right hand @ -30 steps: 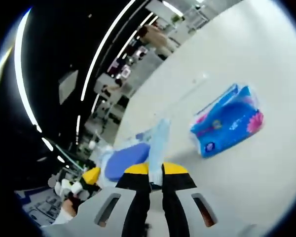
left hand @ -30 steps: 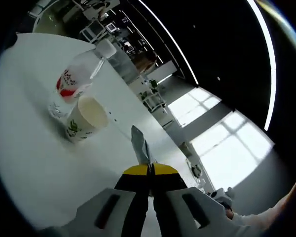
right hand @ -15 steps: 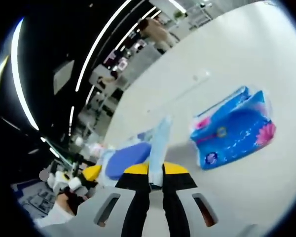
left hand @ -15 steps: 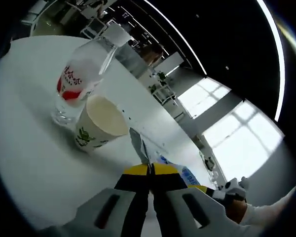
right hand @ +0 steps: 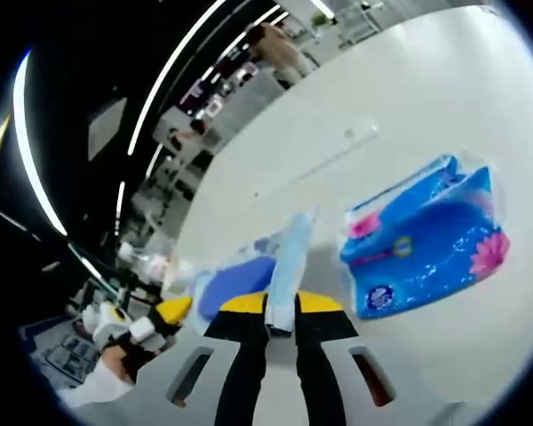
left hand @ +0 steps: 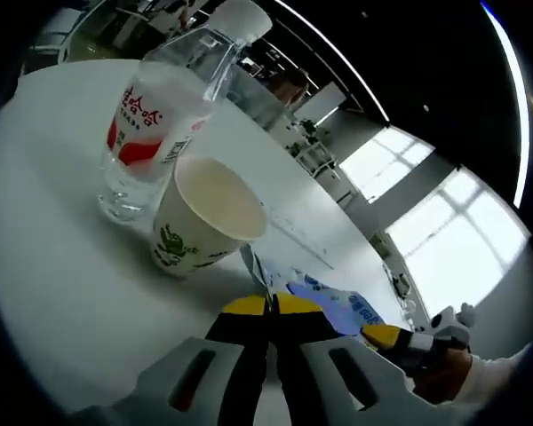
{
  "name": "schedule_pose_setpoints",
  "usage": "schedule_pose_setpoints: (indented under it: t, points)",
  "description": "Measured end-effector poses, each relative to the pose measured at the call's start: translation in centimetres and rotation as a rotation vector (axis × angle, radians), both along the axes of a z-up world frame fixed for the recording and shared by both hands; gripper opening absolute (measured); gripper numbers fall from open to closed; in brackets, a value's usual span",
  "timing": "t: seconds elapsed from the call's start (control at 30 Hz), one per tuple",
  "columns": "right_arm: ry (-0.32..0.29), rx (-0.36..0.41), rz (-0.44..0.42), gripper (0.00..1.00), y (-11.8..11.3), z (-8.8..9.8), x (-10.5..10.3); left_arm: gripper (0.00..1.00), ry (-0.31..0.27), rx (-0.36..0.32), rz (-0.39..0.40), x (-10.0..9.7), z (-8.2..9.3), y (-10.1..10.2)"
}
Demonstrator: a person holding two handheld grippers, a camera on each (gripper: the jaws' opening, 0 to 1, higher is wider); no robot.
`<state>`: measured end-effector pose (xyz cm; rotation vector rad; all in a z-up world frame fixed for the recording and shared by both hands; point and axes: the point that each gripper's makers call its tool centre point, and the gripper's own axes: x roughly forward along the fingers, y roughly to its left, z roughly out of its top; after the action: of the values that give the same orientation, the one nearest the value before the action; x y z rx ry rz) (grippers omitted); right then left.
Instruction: Arrange the tabletop items into an orderly group along one side of the table until the central work area is clear of visible clutter.
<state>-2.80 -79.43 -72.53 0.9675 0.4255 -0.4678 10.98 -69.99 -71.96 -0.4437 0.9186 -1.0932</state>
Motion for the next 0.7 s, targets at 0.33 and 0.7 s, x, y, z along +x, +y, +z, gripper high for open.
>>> schedule_pose_setpoints:
  t: [0.33,0.7]
  points:
    - [0.012,0.024,-0.015,0.12,0.0,-0.4,-0.5,0.0,0.038,-0.002,0.054,0.7,-1.0,0.0]
    - [0.014,0.057,-0.001,0.13,1.2,-0.3,-1.3,0.0,0.119,-0.017,0.035,1.1,-2.0,-0.1]
